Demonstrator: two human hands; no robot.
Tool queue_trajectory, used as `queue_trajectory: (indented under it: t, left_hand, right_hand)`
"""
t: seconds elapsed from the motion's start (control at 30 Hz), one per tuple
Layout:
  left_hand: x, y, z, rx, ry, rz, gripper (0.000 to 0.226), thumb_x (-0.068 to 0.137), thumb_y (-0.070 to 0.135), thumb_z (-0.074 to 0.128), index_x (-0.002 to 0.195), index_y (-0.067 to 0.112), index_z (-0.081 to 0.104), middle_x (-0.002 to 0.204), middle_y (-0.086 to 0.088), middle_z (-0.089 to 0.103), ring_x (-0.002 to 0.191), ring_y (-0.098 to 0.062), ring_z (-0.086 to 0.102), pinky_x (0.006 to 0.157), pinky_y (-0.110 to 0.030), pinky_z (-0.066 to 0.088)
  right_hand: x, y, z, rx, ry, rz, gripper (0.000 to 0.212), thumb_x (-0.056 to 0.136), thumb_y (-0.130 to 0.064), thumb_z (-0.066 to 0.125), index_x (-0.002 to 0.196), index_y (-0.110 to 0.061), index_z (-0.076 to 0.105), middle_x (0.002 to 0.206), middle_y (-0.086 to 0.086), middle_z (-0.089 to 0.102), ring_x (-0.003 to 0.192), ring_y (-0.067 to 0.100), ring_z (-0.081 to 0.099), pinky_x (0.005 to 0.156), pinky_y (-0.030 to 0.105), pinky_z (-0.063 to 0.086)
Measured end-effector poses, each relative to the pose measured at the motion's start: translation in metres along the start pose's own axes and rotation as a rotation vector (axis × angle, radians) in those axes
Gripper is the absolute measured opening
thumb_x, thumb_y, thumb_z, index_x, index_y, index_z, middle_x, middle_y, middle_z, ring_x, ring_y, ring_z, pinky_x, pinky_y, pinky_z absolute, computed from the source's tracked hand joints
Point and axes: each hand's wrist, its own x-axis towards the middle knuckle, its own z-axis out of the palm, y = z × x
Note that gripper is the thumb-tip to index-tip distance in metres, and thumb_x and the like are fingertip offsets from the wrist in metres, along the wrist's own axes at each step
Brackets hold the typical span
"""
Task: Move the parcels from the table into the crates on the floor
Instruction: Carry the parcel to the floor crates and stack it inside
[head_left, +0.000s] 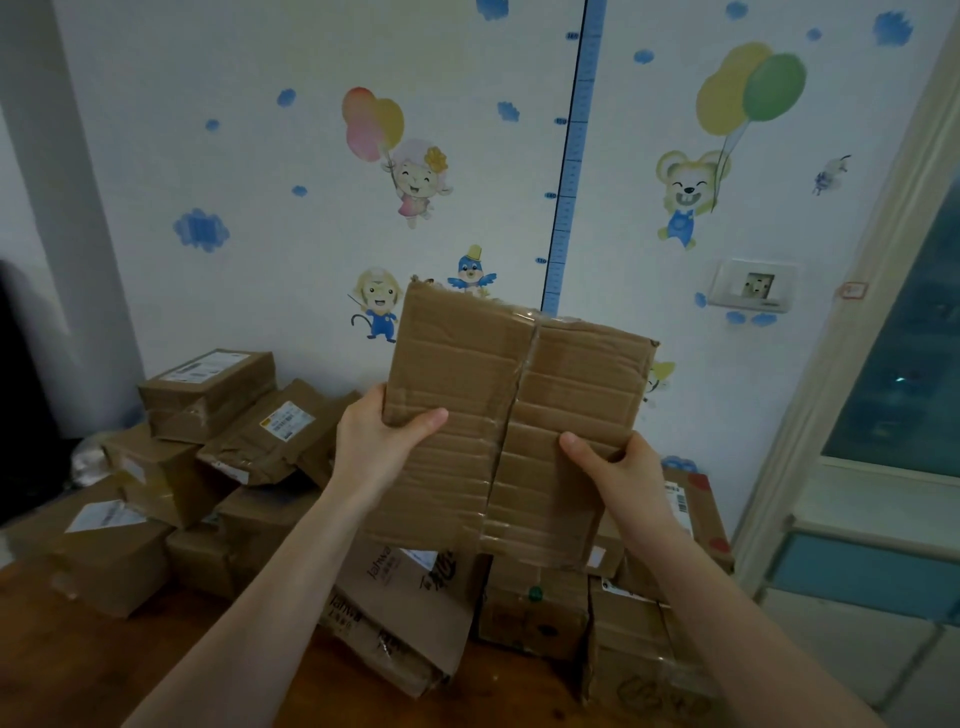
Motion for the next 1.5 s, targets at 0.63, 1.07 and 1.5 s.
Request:
queue_trajectory:
  t: [0.63, 1.07, 1.5]
  left_hand:
    - [0.046, -0.026, -0.059, 0.061, -0.153, 0.124, 0.041, 0.077, 0.026, 0.077, 0.107, 0.02, 0.049, 0.092, 0.018, 0.054, 0.081, 0.005, 0.052, 0.065, -0.012, 0.042]
    - [0.059, -0.054, -0.084, 0.138, -0.247, 0.198, 0.049, 0.076, 0.023, 0.078, 0.113, 0.011, 0.047, 0.094, 0.011, 0.05, 0.086, -0.006, 0.05, 0.061, 0.002, 0.039]
    - [0.076, -0.05, -0.1, -0.278, -0.411, -0.193, 0.091, 0.063, 0.083, 0.058, 0.12, 0.012, 0.058, 0.115, -0.004, 0.066, 0.108, -0.021, 0.062, 0.1, -0.048, 0.044]
  right_hand:
    - [-0.008, -0.011, 0.062, -0.214, 0.122, -0.091, 0.044, 0.081, -0.026, 0.072, 0.12, -0.013, 0.055, 0.101, -0.008, 0.061, 0.084, 0.0, 0.055, 0.064, 0.01, 0.042]
    - [-0.016, -0.038, 0.093, 0.308, 0.122, 0.354, 0.075, 0.069, -0.067, 0.06, 0.128, -0.022, 0.048, 0.12, 0.001, 0.061, 0.116, 0.024, 0.054, 0.105, 0.053, 0.037]
    - [-0.039, -0.032, 0.109, 0.198, 0.26, 0.317, 0.008, 0.09, -0.014, 0.056, 0.088, -0.018, 0.049, 0.092, 0.002, 0.056, 0.083, 0.014, 0.054, 0.087, 0.034, 0.046]
